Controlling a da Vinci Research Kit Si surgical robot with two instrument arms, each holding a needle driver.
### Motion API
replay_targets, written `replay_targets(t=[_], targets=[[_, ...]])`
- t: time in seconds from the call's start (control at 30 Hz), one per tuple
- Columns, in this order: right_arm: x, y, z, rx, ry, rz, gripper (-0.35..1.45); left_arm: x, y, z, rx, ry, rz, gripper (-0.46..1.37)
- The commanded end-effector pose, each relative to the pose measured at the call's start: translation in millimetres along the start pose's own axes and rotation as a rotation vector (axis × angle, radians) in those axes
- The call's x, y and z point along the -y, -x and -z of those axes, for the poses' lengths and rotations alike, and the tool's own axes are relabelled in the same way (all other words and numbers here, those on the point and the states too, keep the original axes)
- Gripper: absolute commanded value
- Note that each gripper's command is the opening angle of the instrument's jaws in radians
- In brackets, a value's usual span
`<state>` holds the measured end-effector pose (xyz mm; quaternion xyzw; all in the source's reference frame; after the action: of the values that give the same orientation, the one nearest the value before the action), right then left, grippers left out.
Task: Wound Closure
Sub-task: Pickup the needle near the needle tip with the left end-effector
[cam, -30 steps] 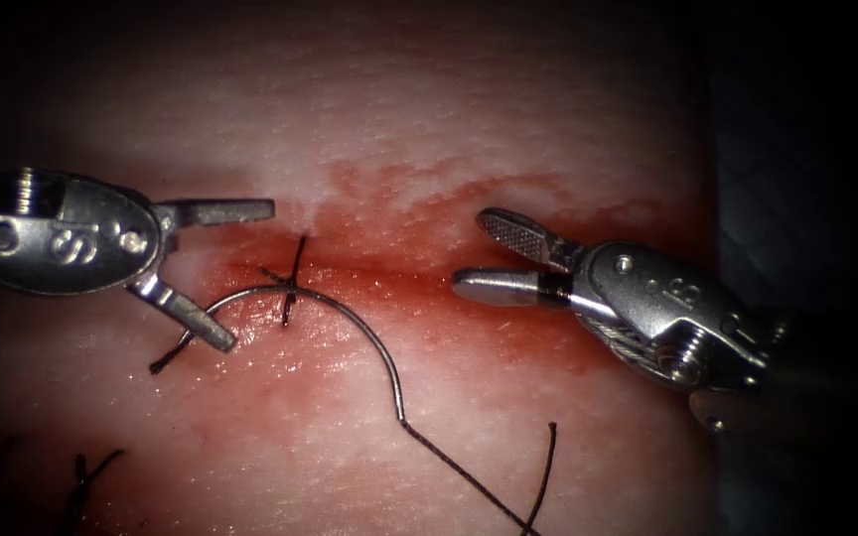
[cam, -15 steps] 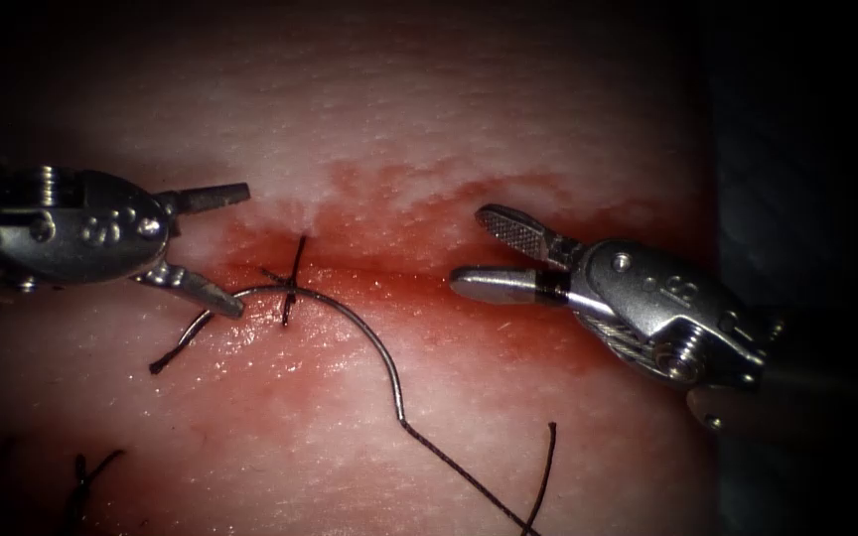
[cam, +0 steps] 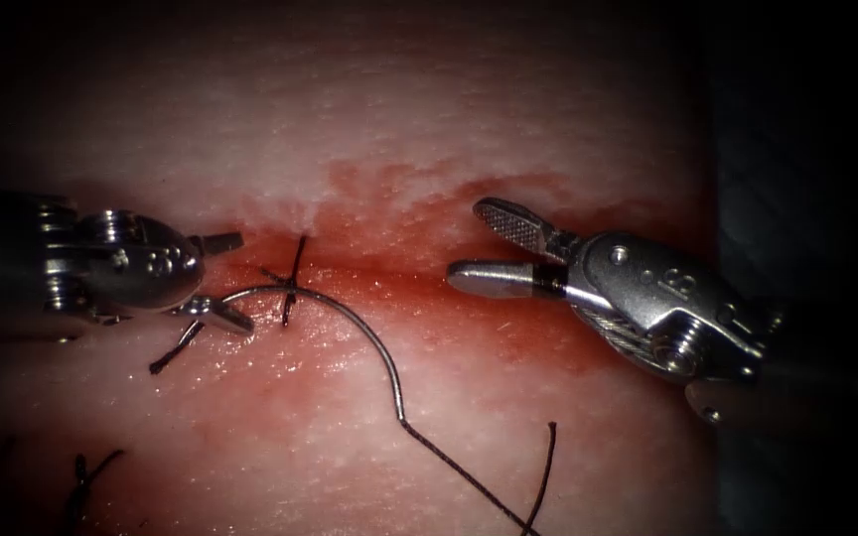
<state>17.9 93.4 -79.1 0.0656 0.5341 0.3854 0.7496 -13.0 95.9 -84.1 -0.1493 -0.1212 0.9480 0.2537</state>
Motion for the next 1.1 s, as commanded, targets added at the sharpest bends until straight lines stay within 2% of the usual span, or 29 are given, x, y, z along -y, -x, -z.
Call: replay_targets(t=[0.03, 0.27, 0.5, 0.73, 0.83, 0.9, 0.93, 1.1], targets=[[0.1, 0.0, -0.1, 0.000, 0.001, 0.000, 0.53, -0.1, 0.2, -0.8, 0.024, 0.018, 0.005, 0.46], [0.2, 0.2, -0.1, 0.002, 0.001, 0.001, 0.53, 0.3, 0.3, -2.9, 0.040, 0.043, 0.023, 0.43], [0.3, 0.3, 0.0, 0.001, 0.001, 0.003, 0.53, 1.1, 0.6, -4.0, 0.057, 0.037, 0.022, 0.44], [0.3, 0.4, 0.0, 0.000, 0.001, 0.003, 0.53, 1.2, 2.0, -5.2, 0.089, 0.081, 0.040, 0.34], [0.3, 0.4, 0.0, 0.000, 0.001, 0.003, 0.53, 1.1, 2.0, -5.3, 0.092, 0.092, 0.052, 0.12], [0.4, 0.5, -0.1, 0.000, 0.002, 0.004, 0.53, 1.0, 1.8, -5.1, 0.095, 0.102, 0.058, -0.27], [0.4, 0.5, -0.1, -0.001, 0.002, 0.004, 0.53, 1.0, 1.7, -5.1, 0.097, 0.111, 0.069, -0.35], [0.4, 0.7, -0.1, 0.001, 0.002, 0.006, 0.52, 0.8, 1.0, -4.8, 0.098, 0.109, 0.098, -0.35]])
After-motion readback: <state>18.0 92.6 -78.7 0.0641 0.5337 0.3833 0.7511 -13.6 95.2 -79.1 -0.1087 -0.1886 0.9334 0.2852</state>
